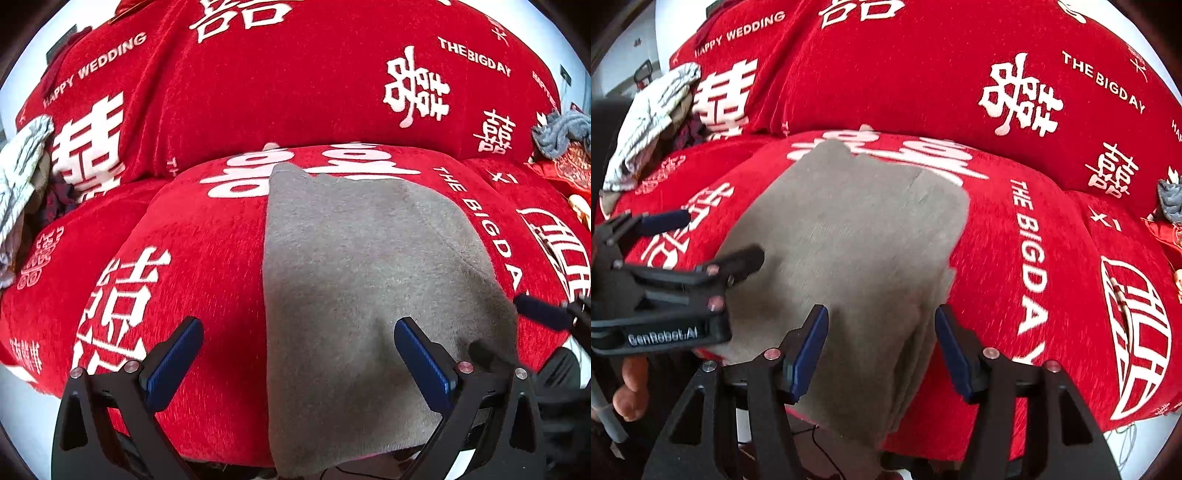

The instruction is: Fold small clothes

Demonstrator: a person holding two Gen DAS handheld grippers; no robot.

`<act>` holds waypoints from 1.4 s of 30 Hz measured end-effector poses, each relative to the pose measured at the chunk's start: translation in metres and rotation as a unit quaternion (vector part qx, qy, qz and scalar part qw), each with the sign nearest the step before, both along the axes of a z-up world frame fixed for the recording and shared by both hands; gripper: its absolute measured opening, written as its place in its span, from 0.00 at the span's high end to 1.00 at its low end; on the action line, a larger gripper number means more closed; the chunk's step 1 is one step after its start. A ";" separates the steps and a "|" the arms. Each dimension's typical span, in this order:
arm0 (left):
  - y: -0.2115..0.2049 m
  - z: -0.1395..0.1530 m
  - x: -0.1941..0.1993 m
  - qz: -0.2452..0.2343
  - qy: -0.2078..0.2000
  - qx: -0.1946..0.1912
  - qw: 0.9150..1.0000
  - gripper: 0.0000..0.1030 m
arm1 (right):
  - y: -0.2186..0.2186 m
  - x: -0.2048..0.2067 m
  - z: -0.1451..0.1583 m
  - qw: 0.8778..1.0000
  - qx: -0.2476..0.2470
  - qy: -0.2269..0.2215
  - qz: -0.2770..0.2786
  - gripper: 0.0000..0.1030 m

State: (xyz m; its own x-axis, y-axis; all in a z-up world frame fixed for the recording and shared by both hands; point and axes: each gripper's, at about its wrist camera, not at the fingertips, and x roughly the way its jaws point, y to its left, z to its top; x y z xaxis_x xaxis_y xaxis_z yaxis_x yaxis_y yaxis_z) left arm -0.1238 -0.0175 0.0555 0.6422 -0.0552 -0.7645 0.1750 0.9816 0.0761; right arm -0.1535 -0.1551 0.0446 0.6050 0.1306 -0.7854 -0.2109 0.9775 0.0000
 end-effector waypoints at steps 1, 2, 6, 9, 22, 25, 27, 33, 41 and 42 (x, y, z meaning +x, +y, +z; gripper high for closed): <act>0.001 0.001 -0.001 0.003 0.001 0.000 1.000 0.00 | 0.002 -0.002 -0.001 1.000 -0.001 0.001 0.001 0.37; 0.002 0.001 -0.003 0.006 -0.004 0.003 1.000 0.00 | 0.004 -0.004 -0.002 1.000 -0.002 0.003 0.004 0.36; 0.004 0.007 -0.010 0.007 -0.022 0.004 1.000 0.00 | 0.010 -0.009 -0.001 1.000 -0.009 0.002 0.003 0.36; 0.006 0.009 -0.015 0.017 -0.034 0.004 0.999 0.00 | 0.010 -0.012 0.002 1.000 -0.015 -0.001 0.001 0.36; 0.008 0.009 -0.020 0.029 -0.030 0.004 0.999 0.00 | 0.008 -0.013 0.010 1.000 -0.025 0.002 -0.016 0.36; 0.007 0.011 -0.023 0.026 -0.037 0.005 0.999 0.00 | 0.008 -0.014 0.010 1.000 -0.027 0.001 -0.016 0.36; 0.007 0.012 -0.024 0.022 -0.038 0.005 0.999 0.00 | 0.008 -0.015 0.011 1.000 -0.027 0.000 -0.016 0.36; 0.006 0.014 -0.023 0.021 -0.033 0.004 0.999 0.00 | 0.009 -0.016 0.012 0.999 -0.030 -0.001 -0.015 0.36; 0.005 0.014 -0.019 0.019 -0.024 -0.001 1.000 0.00 | 0.005 -0.014 0.013 1.000 -0.028 -0.001 -0.015 0.36; 0.004 0.013 -0.019 0.019 -0.024 0.000 1.000 0.00 | 0.004 -0.014 0.012 1.000 -0.026 0.000 -0.016 0.36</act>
State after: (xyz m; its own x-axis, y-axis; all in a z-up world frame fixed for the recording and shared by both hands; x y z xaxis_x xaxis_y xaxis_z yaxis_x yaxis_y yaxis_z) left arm -0.1426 -0.0136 0.0686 0.6798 -0.0299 -0.7328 0.1340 0.9874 0.0840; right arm -0.1672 -0.1510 0.0565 0.6089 0.0696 -0.7902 -0.1798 0.9823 -0.0521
